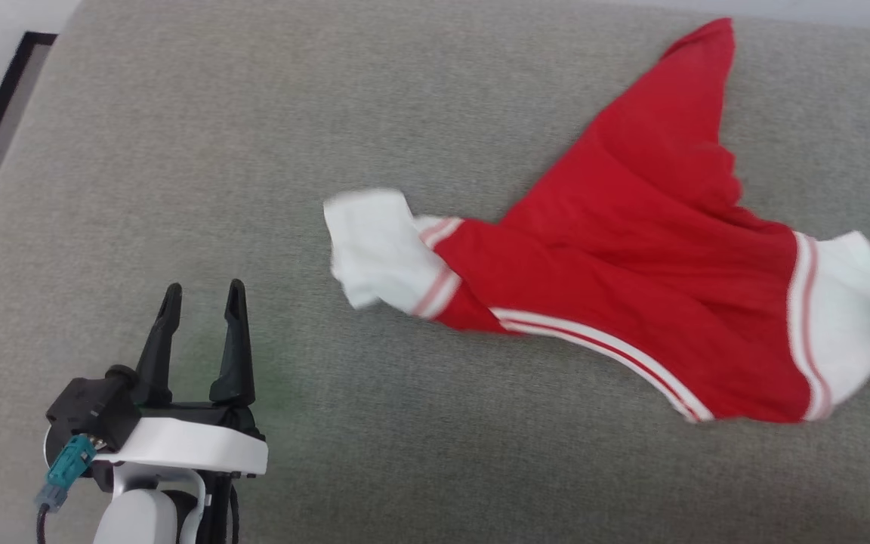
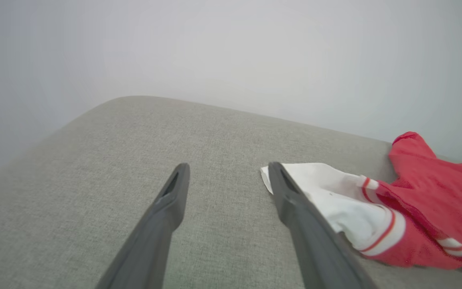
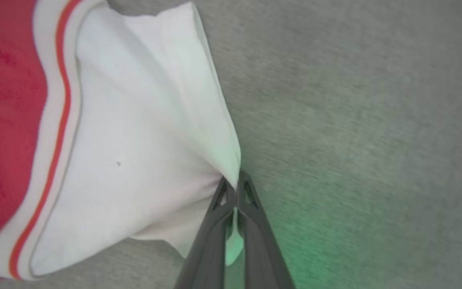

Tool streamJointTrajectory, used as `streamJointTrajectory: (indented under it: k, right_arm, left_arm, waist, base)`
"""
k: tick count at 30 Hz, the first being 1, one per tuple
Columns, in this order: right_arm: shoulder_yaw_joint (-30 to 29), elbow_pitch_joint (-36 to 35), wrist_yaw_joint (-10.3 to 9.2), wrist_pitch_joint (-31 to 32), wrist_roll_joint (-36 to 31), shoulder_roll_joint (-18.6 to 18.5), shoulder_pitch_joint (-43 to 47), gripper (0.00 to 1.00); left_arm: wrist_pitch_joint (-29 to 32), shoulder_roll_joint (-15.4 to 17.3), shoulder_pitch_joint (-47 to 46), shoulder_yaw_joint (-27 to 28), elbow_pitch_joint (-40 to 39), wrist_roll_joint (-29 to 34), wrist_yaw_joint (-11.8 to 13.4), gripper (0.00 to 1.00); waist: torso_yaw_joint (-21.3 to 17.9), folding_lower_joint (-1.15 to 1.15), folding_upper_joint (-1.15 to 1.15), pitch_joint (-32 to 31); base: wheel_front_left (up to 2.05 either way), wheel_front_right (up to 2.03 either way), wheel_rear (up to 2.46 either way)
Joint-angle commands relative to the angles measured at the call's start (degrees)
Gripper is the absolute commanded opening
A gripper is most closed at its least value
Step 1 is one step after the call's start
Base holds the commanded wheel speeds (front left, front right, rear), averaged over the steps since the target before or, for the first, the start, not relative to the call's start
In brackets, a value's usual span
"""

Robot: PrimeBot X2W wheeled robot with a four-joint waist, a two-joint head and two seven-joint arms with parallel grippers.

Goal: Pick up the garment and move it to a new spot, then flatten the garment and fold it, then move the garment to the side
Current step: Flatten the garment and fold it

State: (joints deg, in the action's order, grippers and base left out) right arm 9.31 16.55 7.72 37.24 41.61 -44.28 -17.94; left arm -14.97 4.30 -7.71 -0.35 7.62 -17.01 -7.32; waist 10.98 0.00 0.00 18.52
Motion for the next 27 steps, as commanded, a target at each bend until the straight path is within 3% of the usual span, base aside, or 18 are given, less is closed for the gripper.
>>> streamJointTrajectory:
  k: [1, 6, 10, 11, 13, 17, 20, 23, 27]
  right_arm:
    - [-1.4, 1.1, -0.4, -0.1, -1.0, 0.0, 2.2, 0.0]
    - [-8.9, 1.6, -0.37, -1.6, -3.7, 1.8, 4.5, 0.0]
    - [-11.7, 0.7, -0.35, -2.0, -5.4, 4.4, 5.4, 0.0]
    - [-12.3, 0.3, -0.32, -2.5, -5.9, 5.1, 5.3, 0.2]
    - [-13.6, -0.2, -0.28, -4.0, -7.3, 6.4, 4.8, 1.0]
    - [-15.7, -1.7, -0.24, -8.0, -9.6, 9.1, 3.6, 1.0]
    - [-17.1, -3.7, -0.24, -12.8, -10.6, 11.0, 3.0, 1.0]
    - [-18.5, -6.2, -0.24, -18.4, -11.4, 13.2, 3.0, 1.0]
    - [-20.5, -9.6, -0.25, -24.5, -11.8, 16.9, 3.4, 1.0]
  left_arm:
    - [-0.3, 0.6, 0.4, -0.1, -0.5, -0.2, -0.2, 1.0]
    - [-0.3, 1.4, -0.2, -0.7, -1.5, -0.6, -0.2, 1.0]
    - [-0.3, 2.3, -0.4, -1.0, -1.9, -0.9, -0.2, 1.0]
    - [-0.3, 2.5, -0.3, -1.2, -2.0, -1.1, -0.2, 1.0]
    - [-0.3, 3.6, -0.5, -2.2, -2.0, -0.9, -0.2, 1.0]
    - [-0.3, 7.0, -2.2, -4.3, -2.6, -1.5, -0.2, 1.0]
    - [-0.3, 11.3, -3.1, -7.4, -3.0, -2.3, -0.2, 1.0]
    - [0.3, 17.8, -5.6, -12.7, -2.5, -3.1, -0.2, 1.0]
    - [7.5, 27.7, -11.4, -22.5, -3.3, -8.8, -0.2, 1.0]
  waist:
    - [-0.9, 0.0, 0.0, 0.2]
    - [-2.0, 0.0, 0.0, 0.7]
    - [-2.7, 0.0, 0.0, 0.9]
    - [-2.8, 0.0, 0.0, 0.9]
    - [-3.1, 0.0, 0.0, 1.0]
    - [-4.1, 0.0, 0.0, 0.9]
    - [-5.3, 0.0, 0.0, 0.6]
    - [-6.7, 0.0, 0.0, 0.1]
    - [-9.0, 0.0, 0.0, -0.5]
  base:
    - [0.0, 0.0, 0.0]
    - [0.0, 0.0, 0.0]
    - [0.0, 0.0, 0.0]
    - [0.0, 0.0, 0.0]
    - [0.0, 0.0, 0.0]
    - [0.0, 0.0, 0.0]
    - [0.0, 0.0, 0.0]
    - [0.0, 0.0, 0.0]
    - [0.0, 0.0, 0.0]
